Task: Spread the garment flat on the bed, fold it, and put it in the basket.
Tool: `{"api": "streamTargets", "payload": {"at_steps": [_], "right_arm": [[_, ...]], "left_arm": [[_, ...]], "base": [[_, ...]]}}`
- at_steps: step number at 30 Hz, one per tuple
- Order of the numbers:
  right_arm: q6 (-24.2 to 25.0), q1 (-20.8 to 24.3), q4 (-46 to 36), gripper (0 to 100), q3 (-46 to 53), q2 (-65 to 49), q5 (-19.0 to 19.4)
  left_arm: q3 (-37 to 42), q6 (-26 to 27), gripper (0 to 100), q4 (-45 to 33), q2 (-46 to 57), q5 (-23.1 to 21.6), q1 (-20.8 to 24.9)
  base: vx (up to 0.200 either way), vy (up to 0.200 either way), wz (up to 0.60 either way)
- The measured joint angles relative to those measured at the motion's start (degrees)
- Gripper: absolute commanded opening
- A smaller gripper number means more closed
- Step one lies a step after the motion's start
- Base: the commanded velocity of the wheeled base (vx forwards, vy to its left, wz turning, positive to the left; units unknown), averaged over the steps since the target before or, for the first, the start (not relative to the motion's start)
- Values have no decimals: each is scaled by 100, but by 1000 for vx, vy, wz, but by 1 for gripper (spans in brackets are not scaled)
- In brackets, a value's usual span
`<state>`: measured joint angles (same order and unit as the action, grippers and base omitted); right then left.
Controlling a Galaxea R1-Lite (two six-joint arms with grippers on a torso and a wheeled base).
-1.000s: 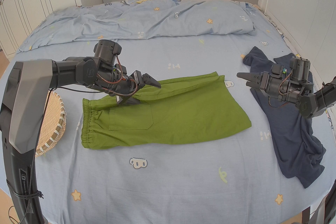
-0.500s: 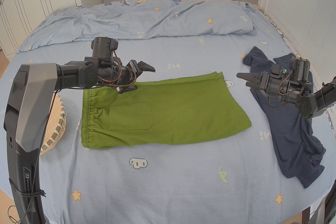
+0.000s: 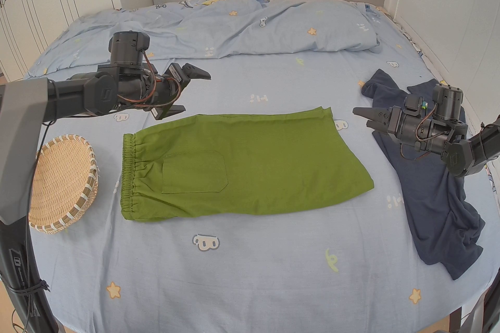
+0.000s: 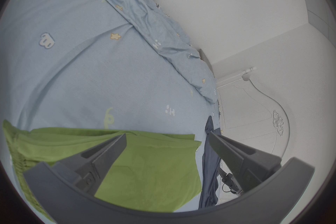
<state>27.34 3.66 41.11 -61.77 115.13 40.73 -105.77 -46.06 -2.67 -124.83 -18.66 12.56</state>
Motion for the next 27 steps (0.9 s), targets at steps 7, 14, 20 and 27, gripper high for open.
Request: {"api": "streamTargets", "payload": {"at_steps": [7,14,20,27], "right_arm": [[5,-49,9,100,30,-116,22],[10,-68,9,100,63,-239,33],[13,-68,6,100,100,-324,35],[16,-30,13,100,185,-422,38]], "left_arm": [[1031,11,100,123,590,-118,-171],[2459,21,100,551,1204,-712,-529],[4102,172,100,1529,1794,-1357,-1014],[5853,601,100,3189,2100,-2022,-1748]], "base": [[0,0,0],[0,0,0],[0,0,0],[0,0,0]]}}
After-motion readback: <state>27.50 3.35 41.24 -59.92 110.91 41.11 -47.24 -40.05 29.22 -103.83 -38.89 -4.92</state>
